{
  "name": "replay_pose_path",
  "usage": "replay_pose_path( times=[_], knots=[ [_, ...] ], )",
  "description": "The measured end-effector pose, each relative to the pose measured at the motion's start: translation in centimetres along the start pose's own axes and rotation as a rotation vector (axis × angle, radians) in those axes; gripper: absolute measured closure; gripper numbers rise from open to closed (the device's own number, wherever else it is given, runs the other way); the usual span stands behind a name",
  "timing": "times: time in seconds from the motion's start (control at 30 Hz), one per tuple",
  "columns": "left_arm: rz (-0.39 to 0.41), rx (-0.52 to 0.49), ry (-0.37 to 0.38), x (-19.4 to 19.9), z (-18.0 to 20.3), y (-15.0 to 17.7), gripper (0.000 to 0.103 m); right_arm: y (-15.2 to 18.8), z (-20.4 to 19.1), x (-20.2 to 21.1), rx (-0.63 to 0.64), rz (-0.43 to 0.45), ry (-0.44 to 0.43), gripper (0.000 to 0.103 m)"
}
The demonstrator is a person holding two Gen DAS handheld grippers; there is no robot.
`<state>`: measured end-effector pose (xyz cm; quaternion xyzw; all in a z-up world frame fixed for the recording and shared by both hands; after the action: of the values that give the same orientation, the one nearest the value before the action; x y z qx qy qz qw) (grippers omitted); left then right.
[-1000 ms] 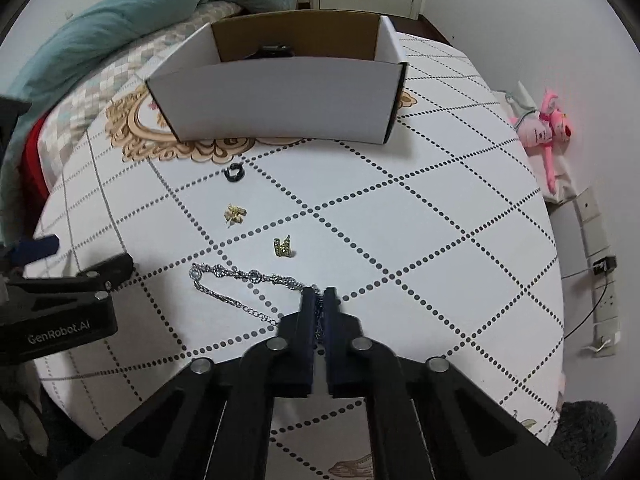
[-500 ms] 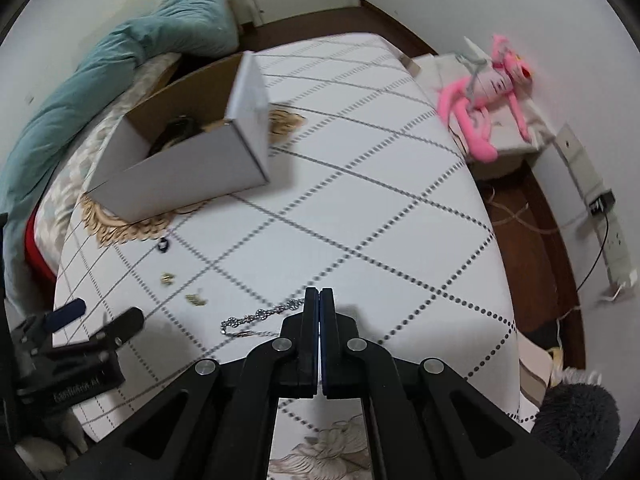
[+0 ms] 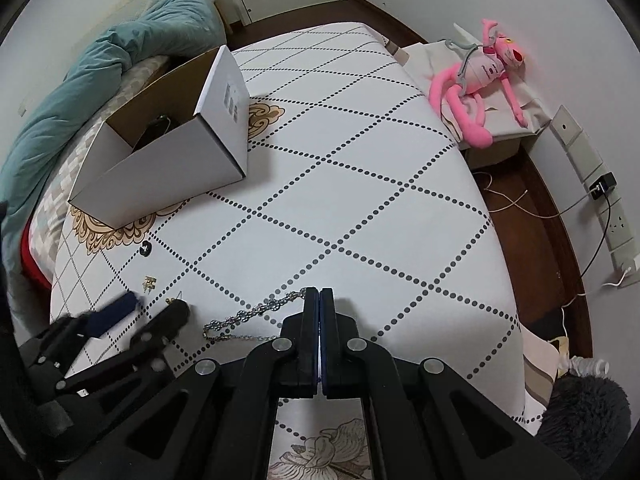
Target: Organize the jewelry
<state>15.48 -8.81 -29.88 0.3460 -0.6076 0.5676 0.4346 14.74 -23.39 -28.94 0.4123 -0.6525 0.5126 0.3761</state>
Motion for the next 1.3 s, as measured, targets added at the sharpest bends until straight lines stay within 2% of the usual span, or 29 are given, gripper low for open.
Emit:
replay_pose_path(
  times=[0.03,0.1,0.4,0.67,0.9,1.13,1.2,1.3],
  knots=[
    [0.003,-0.005,0.003,0.0,0.1,-0.1,0.089,0.0,0.1,0.0,0.000,0.000,0.001,0.103],
    [0.006,-0.006,0.012,0.0,0.2,-0.1,0.097,0.0,0.1,0.0,-0.001,-0.001,0.000,0.103],
    [0.027,-0.003,0.040,0.8,0.2,-0.2,0.099,-0.4,-0.7,1.2,0.017,0.018,-0.029,0.103],
    [0.087,0.024,0.088,4.1,-0.6,-1.8,0.100,-2.1,-2.9,4.7,0.053,0.071,-0.083,0.103],
    [0.164,0.083,0.153,9.2,-3.7,-6.5,0.100,-6.0,-5.5,9.9,0.096,0.161,-0.156,0.103],
    [0.237,0.108,0.129,12.3,-7.2,-11.2,0.100,-10.6,-8.2,14.5,0.143,0.259,-0.206,0.103],
    [0.247,0.121,0.123,12.5,-8.0,-11.5,0.100,-10.9,-8.4,14.1,0.152,0.252,-0.195,0.103],
    [0.220,0.141,0.139,11.5,-8.1,-10.1,0.100,-9.7,-7.7,11.2,0.145,0.157,-0.170,0.103]
  ],
)
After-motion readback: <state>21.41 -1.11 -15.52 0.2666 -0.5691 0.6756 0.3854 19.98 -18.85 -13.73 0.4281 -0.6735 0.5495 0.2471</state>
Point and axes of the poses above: each gripper's, at about its wrist camera, not at the fingertips, and x roughly against the way its jaws point, z to its right, y to its underside, the point moved 9 cm from there along -x, roughly the way its jaws point, and after that the axes turned 1 degree about y, right-handed, at the moved point
